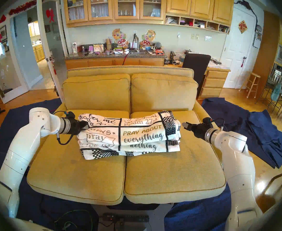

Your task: Fold the blanket in half twice

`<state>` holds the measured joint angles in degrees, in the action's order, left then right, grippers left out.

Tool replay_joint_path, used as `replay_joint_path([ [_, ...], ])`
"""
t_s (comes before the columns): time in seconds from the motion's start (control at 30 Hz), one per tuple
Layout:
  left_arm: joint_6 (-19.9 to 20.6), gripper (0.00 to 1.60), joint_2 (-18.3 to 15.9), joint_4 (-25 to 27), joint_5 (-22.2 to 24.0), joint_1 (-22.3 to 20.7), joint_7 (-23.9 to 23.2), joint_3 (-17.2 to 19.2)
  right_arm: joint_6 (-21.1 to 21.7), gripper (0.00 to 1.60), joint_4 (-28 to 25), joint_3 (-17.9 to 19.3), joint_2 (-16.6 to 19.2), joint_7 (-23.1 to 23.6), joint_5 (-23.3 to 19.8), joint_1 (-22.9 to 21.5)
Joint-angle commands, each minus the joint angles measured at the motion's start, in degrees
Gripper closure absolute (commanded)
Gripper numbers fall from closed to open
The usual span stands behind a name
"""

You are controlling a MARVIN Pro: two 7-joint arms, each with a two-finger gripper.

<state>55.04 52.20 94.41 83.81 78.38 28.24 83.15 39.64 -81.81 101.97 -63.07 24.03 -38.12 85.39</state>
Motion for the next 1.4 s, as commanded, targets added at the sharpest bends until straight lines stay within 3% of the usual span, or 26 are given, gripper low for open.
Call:
replay_joint_path([
  [0.0,-0.21,1.6,-0.27,0.93,0.1,-1.56,-0.26,0.84,-0.36,0.0,1.21,-2.6,0.56,2.39,-1.61,-6.86],
  [0.47,-0.22,1.6,-0.24,0.98,-0.23,-1.54,-0.53,0.89,-0.53,0.0,10.39,-9.41,-1.11,5.08,-2.19,-13.7],
  [0.5,-0.22,1.6,-0.24,0.98,-0.25,-1.54,-0.55,0.9,-1.1,0.0,9.69,-9.27,-1.01,5.33,-2.36,-12.1],
  [1.07,-0.21,1.6,-0.24,1.01,-0.43,-1.55,-0.81,0.96,-1.43,0.0,20.36,-13.8,-1.62,8.49,-1.65,-19.78],
  [1.1,-0.21,1.6,-0.24,1.02,-0.43,-1.56,-0.82,0.97,-1.07,0.0,22.39,-14.54,-1.69,8.72,-1.45,-21.97],
  [1.17,-0.21,1.6,-0.24,1.03,-0.43,-1.57,-0.84,0.98,-1.87,0.0,21.33,-14.35,-1.44,9.31,-1.54,-20.04],
  [1.23,-0.21,1.6,-0.24,1.03,-0.42,-1.58,-0.86,0.99,-1.5,0.0,24.2,-15.45,-1.53,9.69,-1.21,-22.83],
  [1.27,-0.21,1.6,-0.24,1.04,-0.42,-1.59,-0.87,1.0,-1.87,0.36,23.76,-15.36,-1.42,9.99,-1.26,-22.01],
  [1.3,-0.21,1.6,-0.24,1.04,-0.42,-1.59,-0.87,1.0,-1.87,0.36,23.76,-15.36,-1.42,9.99,-1.26,-22.01],
  [1.33,-0.2,1.6,-0.25,1.04,-0.42,-1.59,-0.88,1.0,-1.7,0.63,25.33,-15.96,-1.43,10.23,-1.09,-23.47],
  [1.37,-0.2,1.6,-0.25,1.04,-0.41,-1.6,-0.89,1.01,-2.13,1.05,25.83,-16.27,-1.26,10.83,-1.03,-23.39],
])
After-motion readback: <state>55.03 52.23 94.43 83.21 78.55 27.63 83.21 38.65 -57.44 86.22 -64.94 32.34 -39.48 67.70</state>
